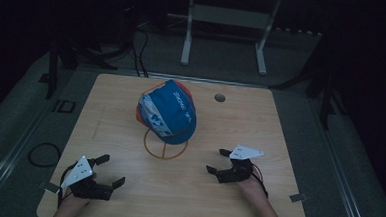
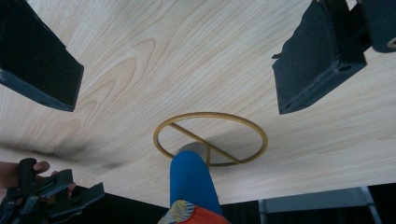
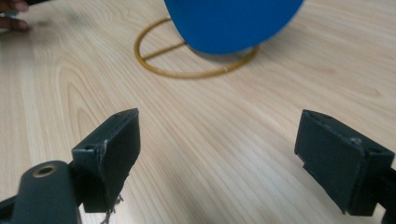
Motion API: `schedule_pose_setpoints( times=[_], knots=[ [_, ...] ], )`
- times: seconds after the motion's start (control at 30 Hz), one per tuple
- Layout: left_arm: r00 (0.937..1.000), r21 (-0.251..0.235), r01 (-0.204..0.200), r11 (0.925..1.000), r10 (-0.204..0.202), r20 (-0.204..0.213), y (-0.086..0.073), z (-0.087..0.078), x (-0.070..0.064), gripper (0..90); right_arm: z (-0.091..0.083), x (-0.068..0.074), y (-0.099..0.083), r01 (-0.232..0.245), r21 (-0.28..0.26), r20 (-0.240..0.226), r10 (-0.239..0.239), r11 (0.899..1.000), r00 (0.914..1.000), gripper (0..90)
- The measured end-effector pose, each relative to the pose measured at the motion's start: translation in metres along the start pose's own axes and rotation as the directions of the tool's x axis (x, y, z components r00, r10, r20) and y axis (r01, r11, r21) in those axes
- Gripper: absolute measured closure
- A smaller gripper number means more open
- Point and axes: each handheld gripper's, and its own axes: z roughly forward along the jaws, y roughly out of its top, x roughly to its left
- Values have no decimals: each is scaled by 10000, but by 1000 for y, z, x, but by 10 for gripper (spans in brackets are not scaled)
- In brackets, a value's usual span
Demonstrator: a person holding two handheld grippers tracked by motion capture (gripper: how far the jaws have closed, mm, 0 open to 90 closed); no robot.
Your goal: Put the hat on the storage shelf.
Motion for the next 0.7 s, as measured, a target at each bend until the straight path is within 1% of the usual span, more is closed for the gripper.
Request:
schedule_pose_setpoints(
  times=[0.03, 0.17, 0.23, 0.33, 0.53, 0.67, 0.7],
  knots=[
    [10000, -13, 62, 10000, -62, 11, 0, 0, 0, 19, -4, -3, -5, -133, 14, 102, 133, 9999, 9999, 143],
    [9999, -87, 145, 9999, -145, 3, 0, 0, 1, 19, -10, -7, -14, -279, 87, 293, 277, 9996, 9992, 143],
    [9999, -97, 154, 9998, -154, 0, 0, -1, 1, 19, -15, -10, -18, -429, 89, 312, 426, 9990, 9986, 143],
    [9998, -95, 188, 9998, -188, 17, 0, -1, 1, 19, -22, -14, -25, -460, 146, 591, 450, 9988, 9972, 143],
    [9998, -103, 207, 9997, -206, 29, 0, -1, 2, 19, -37, -20, -34, -708, 41, 979, 701, 9975, 9927, 143],
    [9998, -92, 200, 9998, -200, 23, 0, -1, 2, 19, -41, -21, -37, -819, 2, 1057, 814, 9966, 9911, 143],
    [9998, -82, 191, 9998, -191, 17, 0, -1, 2, 19, -47, -22, -40, -890, -9, 1245, 884, 9960, 9883, 142]
  ],
)
